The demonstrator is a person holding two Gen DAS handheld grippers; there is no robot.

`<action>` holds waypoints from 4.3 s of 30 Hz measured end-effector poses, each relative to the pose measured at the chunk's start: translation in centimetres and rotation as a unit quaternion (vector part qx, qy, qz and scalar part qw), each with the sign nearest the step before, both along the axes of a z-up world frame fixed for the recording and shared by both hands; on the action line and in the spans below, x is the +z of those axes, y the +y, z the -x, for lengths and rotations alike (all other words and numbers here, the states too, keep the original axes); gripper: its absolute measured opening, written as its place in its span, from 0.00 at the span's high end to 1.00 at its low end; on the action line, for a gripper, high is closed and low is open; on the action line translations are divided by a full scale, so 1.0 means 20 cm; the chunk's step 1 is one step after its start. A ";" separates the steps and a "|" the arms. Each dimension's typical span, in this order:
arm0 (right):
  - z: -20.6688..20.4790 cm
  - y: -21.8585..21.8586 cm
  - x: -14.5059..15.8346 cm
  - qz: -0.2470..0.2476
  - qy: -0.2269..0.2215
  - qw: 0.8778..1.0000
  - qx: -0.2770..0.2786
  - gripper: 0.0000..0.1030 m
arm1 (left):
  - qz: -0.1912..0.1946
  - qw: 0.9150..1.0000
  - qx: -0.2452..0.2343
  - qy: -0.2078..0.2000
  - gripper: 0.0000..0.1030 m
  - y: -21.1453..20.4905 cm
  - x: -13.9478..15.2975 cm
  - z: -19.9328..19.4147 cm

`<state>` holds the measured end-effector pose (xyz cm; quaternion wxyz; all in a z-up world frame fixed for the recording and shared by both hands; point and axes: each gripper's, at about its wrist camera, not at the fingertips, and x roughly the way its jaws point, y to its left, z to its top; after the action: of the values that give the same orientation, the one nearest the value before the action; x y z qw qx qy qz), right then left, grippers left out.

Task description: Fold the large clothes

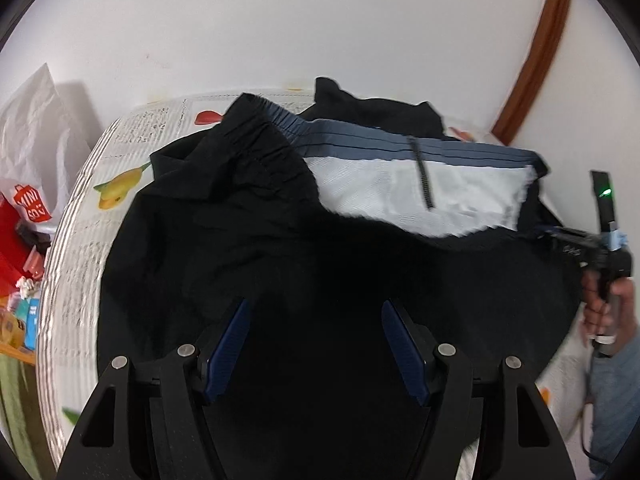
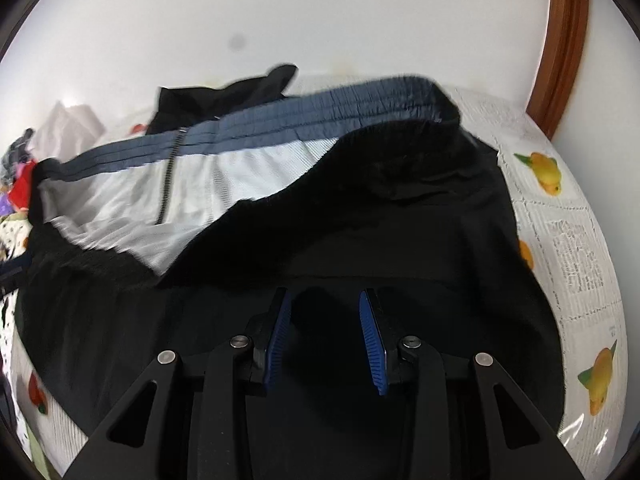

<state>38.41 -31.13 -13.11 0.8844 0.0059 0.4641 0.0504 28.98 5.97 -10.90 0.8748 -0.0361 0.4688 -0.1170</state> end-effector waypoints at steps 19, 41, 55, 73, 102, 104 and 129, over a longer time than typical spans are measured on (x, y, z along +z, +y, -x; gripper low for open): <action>-0.40 -0.19 -0.02 0.024 -0.056 0.997 -0.038 0.66 | -0.101 0.989 0.104 -0.034 0.36 0.11 -0.14 -0.41; -0.49 -0.38 -0.08 0.004 -0.054 0.998 -0.030 0.65 | -0.073 0.991 0.106 -0.033 0.33 -0.15 -0.22 -0.62; -0.41 -0.36 0.01 0.022 -0.077 0.996 -0.040 0.55 | -0.071 0.992 0.096 -0.028 0.28 -0.17 -0.20 -0.62; -0.23 0.57 -0.06 0.033 -0.041 0.998 0.036 0.56 | -0.045 0.995 0.087 -0.035 0.26 0.09 0.02 -0.09; 0.92 0.59 -0.08 0.041 -0.049 0.995 0.075 0.59 | -0.050 0.986 0.161 0.021 0.26 0.45 -0.12 0.73; 0.93 0.69 -0.05 0.050 -0.064 0.991 0.103 0.56 | -0.054 0.985 0.161 0.021 0.26 0.46 -0.13 0.75; 0.68 1.86 -0.11 0.164 -0.126 0.918 0.338 0.46 | -0.024 0.985 0.168 0.037 0.26 0.57 -0.20 0.75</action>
<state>24.83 5.99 -15.25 0.8543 -0.3026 0.3249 0.2703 13.92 17.36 -14.86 0.8648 -0.0973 0.4907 0.0444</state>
